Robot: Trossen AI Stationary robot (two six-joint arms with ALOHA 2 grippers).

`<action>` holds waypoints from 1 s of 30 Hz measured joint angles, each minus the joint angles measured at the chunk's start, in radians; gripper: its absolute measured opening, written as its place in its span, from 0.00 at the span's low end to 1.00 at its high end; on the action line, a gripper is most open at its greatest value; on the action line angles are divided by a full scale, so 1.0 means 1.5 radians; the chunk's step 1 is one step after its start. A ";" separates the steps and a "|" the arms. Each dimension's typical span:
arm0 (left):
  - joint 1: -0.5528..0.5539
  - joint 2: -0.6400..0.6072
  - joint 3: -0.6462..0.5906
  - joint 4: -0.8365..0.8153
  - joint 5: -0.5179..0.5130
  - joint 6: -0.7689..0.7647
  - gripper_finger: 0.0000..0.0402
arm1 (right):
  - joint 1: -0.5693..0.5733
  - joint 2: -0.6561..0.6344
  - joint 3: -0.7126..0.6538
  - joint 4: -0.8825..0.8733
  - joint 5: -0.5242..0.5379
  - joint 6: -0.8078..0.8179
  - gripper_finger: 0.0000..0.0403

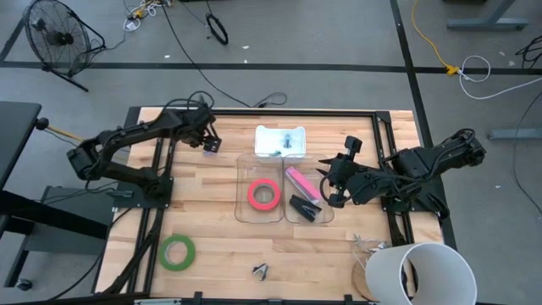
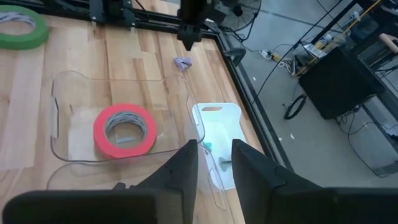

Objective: Pick and place Stapler, Stapler remover, tape
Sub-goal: Put the violet staple remover into the white bin

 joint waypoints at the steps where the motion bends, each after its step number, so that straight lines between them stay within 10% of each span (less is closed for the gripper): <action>1: 0.000 0.000 -0.008 0.009 0.000 -0.001 0.60 | 0.000 0.000 0.000 0.000 0.000 0.000 0.24; 30: 0.000 0.071 -0.119 0.219 -0.030 0.002 0.60 | 0.000 0.000 0.000 0.015 0.000 0.015 0.24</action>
